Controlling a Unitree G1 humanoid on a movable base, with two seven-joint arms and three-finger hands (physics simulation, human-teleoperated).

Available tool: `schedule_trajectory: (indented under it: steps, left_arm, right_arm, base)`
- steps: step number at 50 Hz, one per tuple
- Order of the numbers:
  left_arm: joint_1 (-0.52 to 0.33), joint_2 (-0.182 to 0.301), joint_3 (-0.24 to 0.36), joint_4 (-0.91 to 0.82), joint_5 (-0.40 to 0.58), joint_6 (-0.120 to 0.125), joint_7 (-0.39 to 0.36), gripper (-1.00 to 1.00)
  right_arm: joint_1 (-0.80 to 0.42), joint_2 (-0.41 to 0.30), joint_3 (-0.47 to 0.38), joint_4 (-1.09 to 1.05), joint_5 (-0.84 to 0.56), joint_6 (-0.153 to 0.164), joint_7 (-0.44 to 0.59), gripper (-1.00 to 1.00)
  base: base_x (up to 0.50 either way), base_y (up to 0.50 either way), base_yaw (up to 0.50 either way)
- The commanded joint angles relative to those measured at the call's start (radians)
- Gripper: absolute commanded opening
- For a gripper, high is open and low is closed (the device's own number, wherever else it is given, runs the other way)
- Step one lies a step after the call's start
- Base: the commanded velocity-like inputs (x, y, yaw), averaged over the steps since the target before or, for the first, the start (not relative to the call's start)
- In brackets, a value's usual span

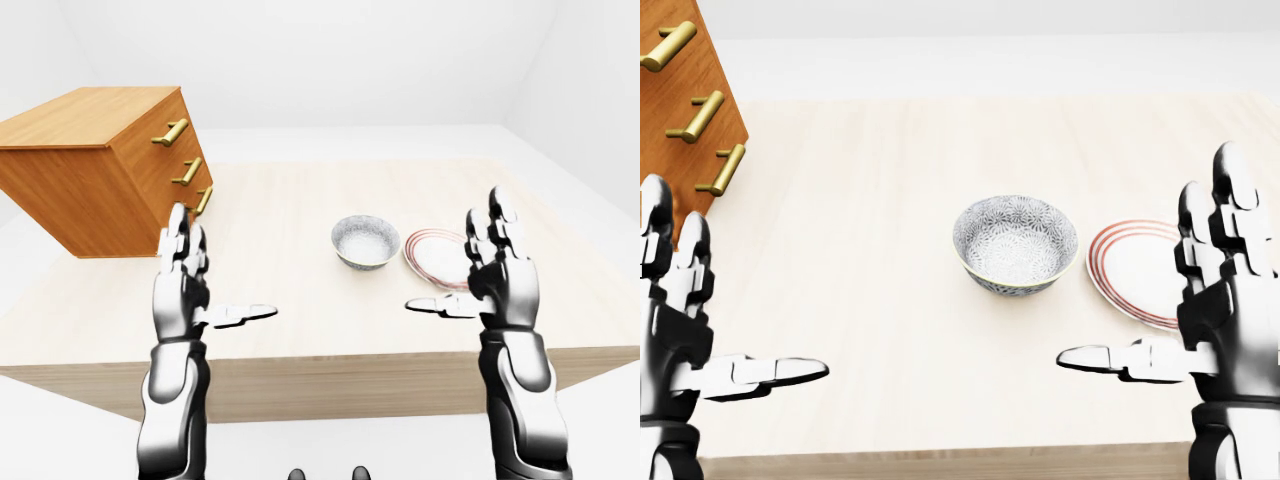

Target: Put the bowl on top of the cabinet.

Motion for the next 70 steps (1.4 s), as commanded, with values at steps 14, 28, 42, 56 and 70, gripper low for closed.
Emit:
schedule_trajectory:
  steps: [14,28,42,56,70]
  left_arm:
    - [-0.015,0.085,0.404,-0.555,-0.326,0.000,0.127,1.00]
    - [-0.012,0.081,0.384,-0.553,-0.313,0.000,0.123,1.00]
    - [-0.010,0.078,0.383,-0.544,-0.308,0.000,0.123,1.00]
    - [-0.009,0.075,0.373,-0.538,-0.297,0.000,0.124,1.00]
    - [-0.010,0.075,0.373,-0.540,-0.298,0.000,0.126,1.00]
  right_arm:
    - [-0.065,-0.107,-0.381,-0.569,0.253,0.000,-0.025,1.00]
    - [-0.053,-0.100,-0.365,-0.552,0.228,0.000,-0.020,1.00]
    - [-0.051,-0.096,-0.362,-0.538,0.214,0.000,-0.025,1.00]
    - [-0.053,-0.093,-0.341,-0.536,0.196,0.000,-0.023,1.00]
    - [-0.047,-0.086,-0.338,-0.536,0.189,0.000,-0.015,1.00]
  base:
    - [0.00,0.00,0.00]
    - [0.00,0.00,0.00]
    - [0.15,0.00,0.00]
    - [0.30,0.00,0.00]
    - [0.30,0.00,0.00]
